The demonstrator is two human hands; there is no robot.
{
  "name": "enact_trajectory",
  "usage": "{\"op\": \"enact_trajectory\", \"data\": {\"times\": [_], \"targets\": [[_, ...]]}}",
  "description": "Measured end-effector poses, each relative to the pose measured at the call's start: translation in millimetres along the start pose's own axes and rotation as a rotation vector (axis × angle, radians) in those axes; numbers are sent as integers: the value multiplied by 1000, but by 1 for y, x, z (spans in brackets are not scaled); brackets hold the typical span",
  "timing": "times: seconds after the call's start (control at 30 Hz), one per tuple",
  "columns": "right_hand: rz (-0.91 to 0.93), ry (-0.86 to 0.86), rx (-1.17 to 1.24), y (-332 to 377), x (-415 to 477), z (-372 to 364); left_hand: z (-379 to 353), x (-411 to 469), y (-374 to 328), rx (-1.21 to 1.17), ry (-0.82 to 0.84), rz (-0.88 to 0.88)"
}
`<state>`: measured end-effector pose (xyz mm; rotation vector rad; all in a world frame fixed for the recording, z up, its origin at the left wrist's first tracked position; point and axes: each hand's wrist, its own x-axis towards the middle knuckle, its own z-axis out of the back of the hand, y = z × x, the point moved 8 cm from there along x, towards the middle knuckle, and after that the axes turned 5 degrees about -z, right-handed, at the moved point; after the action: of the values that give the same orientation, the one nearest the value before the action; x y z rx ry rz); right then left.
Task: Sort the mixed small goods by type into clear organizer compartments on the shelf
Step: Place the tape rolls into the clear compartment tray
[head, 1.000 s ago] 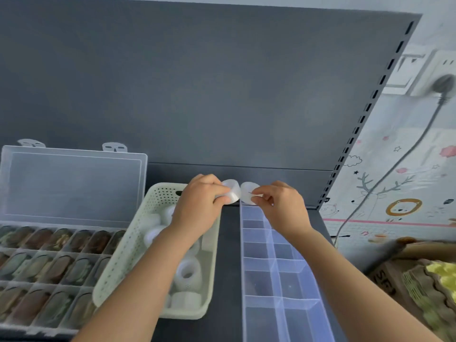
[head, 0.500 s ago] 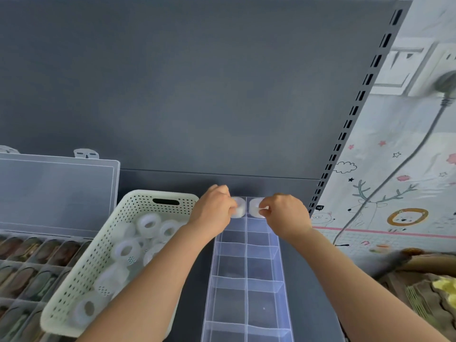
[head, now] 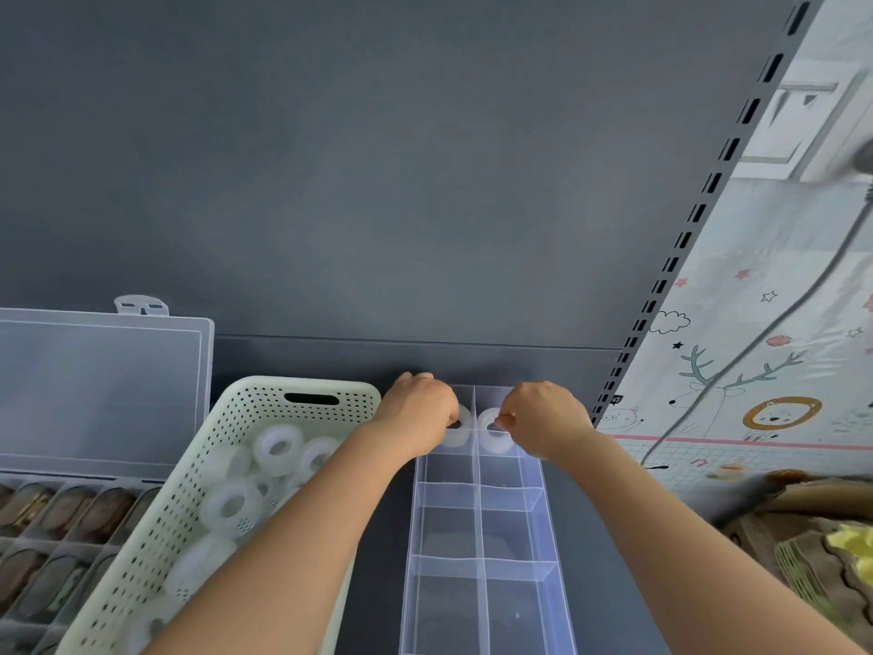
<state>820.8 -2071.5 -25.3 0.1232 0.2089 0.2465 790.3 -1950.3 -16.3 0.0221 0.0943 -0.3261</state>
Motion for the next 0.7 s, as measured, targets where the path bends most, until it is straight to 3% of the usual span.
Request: {"op": "enact_trajectory", "data": {"times": [0.2,0.33,0.47,0.6,0.7], "targets": [[47,-52,-10,7,-5,1,5,-11,1,-44,-142,-33],[108,-191,9,27,-18,12,22,-39,21,-48,-247,52],[311,-338,123,78,-44,22,40,-90,58,-27,-334,204],[512,-289,204,137,-66,12,28,-142,102,-12,-259,398],[590,-229,160,172,-71,-3,4,-163,116,-6,-149,447]]}}
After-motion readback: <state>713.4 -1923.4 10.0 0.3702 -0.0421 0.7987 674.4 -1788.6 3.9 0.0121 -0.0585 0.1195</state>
